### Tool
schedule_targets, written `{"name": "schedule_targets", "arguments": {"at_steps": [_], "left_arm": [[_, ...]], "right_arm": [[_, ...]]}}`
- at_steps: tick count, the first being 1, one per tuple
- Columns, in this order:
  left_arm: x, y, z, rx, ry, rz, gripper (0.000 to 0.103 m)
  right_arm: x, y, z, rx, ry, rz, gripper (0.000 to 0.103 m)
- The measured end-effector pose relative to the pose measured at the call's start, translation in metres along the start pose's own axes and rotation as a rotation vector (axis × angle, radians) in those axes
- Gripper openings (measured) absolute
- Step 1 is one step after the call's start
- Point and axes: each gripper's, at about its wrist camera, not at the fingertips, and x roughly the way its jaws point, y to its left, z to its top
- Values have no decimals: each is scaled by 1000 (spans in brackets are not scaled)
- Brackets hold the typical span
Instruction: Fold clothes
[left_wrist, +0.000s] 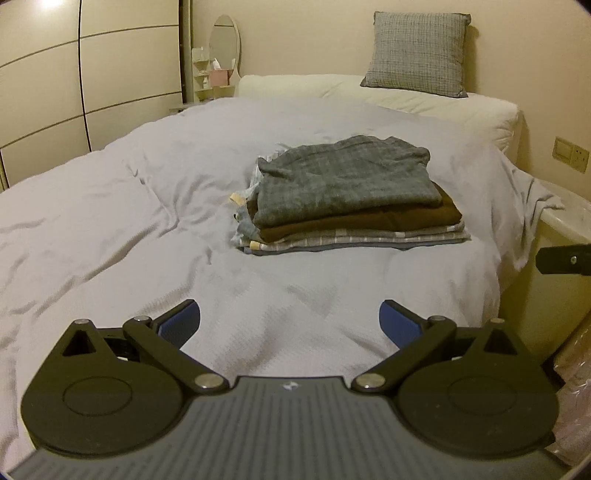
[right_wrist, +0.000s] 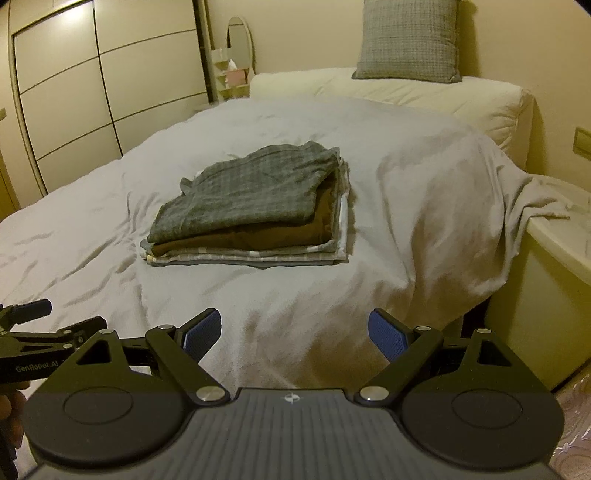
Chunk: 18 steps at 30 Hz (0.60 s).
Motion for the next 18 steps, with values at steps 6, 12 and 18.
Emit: {"name": "schedule_targets", "arguments": {"at_steps": [6,12,18], "left_arm": [[-4,-7,2,23,-1,7,102],[-12,-13,5,27,10,3,102],[-21,-13,5,2,26,-16,102]], "right_arm": [[-2,1,2,5,2,4,89],[-8,3,1,7,13,8,89],[-15,1,-5,13,32,2,89]]}}
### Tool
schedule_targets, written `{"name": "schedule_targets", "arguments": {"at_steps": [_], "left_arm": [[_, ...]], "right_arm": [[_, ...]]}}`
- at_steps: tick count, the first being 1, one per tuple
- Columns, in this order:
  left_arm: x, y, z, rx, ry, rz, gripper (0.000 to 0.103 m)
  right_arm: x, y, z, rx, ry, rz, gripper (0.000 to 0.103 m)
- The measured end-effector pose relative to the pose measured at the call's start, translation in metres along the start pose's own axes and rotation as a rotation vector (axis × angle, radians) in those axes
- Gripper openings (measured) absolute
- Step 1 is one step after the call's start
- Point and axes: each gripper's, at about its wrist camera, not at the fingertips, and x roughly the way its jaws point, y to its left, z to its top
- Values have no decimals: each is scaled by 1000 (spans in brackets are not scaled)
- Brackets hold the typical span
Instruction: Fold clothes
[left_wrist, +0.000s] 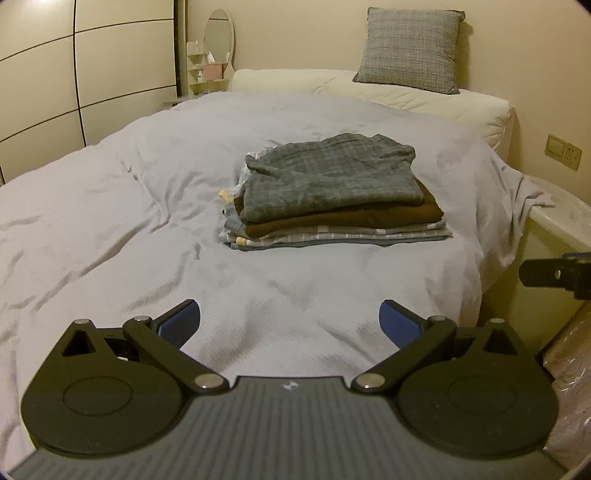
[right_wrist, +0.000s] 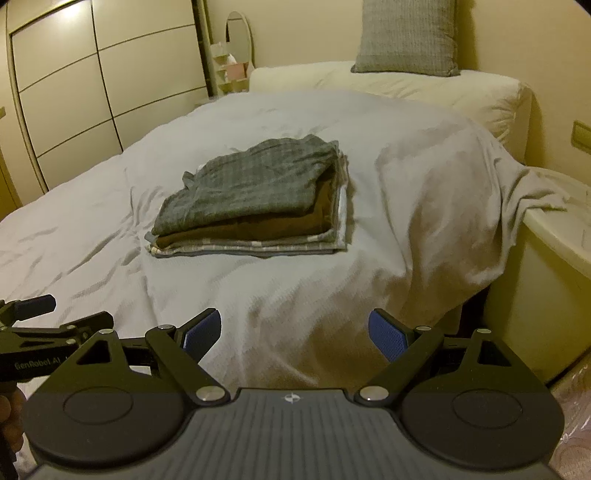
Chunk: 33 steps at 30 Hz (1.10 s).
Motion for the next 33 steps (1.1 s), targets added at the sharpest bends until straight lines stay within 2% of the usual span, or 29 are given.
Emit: {"name": "schedule_targets", "arguments": {"at_steps": [15,33], "left_arm": [[-30,0,-2,-6,-19,-10,102],[-33,-8,-8,9,-13,-9,102]], "right_arm": [[-24,-5,-7,29,1,19,89],[-33,0,-3,18,-17,7,89]]}}
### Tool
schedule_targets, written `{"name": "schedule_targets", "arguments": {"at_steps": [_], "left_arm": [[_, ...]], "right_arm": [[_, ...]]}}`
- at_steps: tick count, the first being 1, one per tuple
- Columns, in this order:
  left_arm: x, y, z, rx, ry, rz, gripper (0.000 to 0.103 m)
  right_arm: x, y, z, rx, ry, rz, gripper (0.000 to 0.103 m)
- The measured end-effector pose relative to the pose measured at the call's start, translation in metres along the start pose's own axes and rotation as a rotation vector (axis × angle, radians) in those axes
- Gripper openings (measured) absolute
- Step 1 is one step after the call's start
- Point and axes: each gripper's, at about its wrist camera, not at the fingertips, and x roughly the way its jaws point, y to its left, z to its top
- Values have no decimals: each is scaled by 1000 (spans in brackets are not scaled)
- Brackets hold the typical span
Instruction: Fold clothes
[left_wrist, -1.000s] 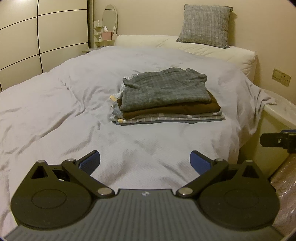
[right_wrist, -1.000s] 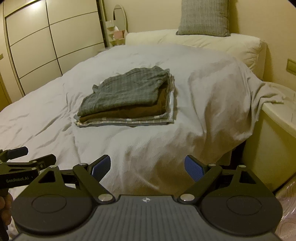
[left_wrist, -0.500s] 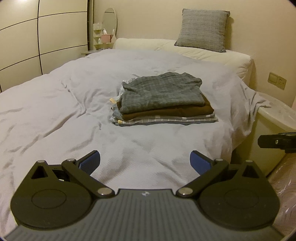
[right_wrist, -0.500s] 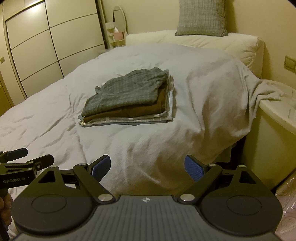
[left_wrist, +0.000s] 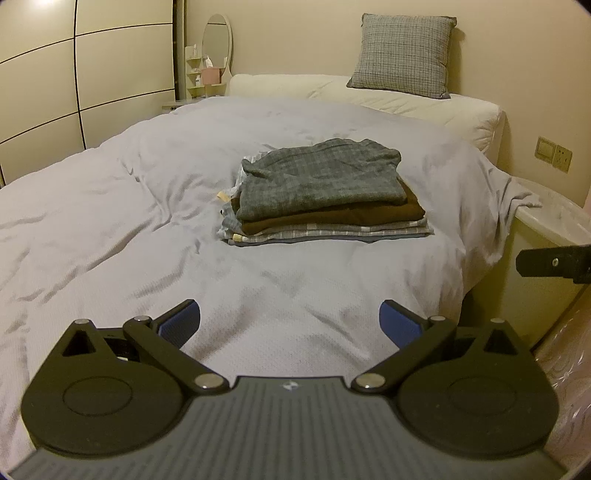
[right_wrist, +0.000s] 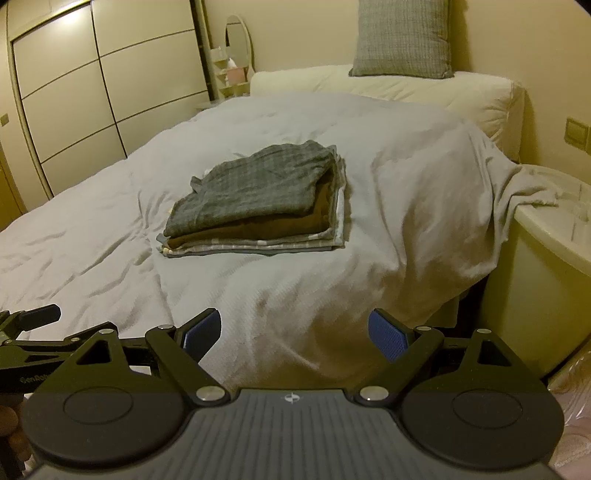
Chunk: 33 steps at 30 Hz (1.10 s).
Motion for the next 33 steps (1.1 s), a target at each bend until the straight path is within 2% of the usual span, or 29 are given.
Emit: {"name": "schedule_targets", "arguments": {"at_steps": [33], "left_arm": [[0,-6,-1,18,-4,1,102]], "right_arm": [[3,2,-1,-5,5,9,89]]}}
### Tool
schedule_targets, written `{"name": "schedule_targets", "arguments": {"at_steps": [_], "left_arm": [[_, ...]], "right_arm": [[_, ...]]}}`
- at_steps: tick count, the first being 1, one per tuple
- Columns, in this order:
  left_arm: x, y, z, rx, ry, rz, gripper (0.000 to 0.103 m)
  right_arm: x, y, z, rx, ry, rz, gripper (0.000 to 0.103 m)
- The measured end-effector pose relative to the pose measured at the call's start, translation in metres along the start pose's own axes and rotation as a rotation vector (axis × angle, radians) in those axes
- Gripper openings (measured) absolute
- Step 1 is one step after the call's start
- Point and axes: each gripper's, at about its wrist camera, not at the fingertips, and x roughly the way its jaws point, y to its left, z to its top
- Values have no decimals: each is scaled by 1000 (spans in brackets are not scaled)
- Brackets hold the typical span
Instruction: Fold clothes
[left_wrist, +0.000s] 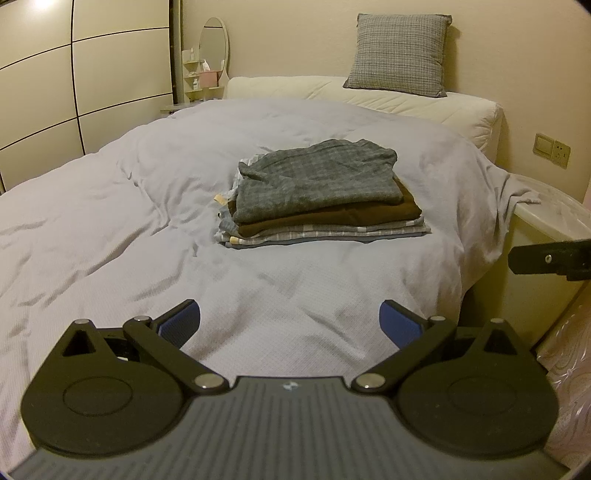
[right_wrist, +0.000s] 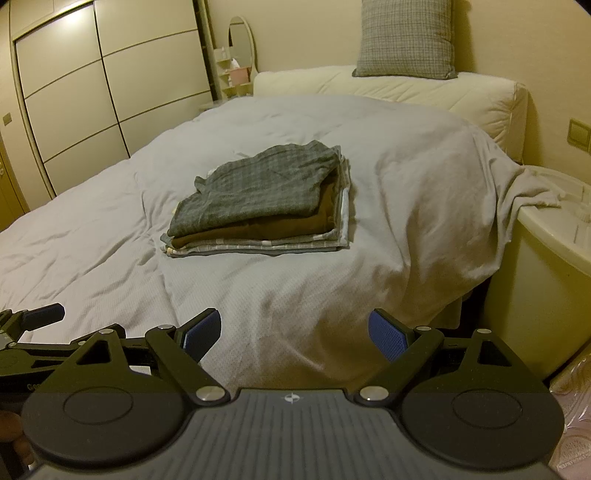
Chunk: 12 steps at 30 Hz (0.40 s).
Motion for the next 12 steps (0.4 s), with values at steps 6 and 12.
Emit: {"name": "schedule_targets", "arguments": {"at_steps": [6,12], "left_arm": [[0,-2,0,2,2,0,102],[1,-1,-1,0,5,-4,102]], "right_arm": [[1,-1,0,1,2,1,89],[1,-1,-1,2,6,3,89]]}}
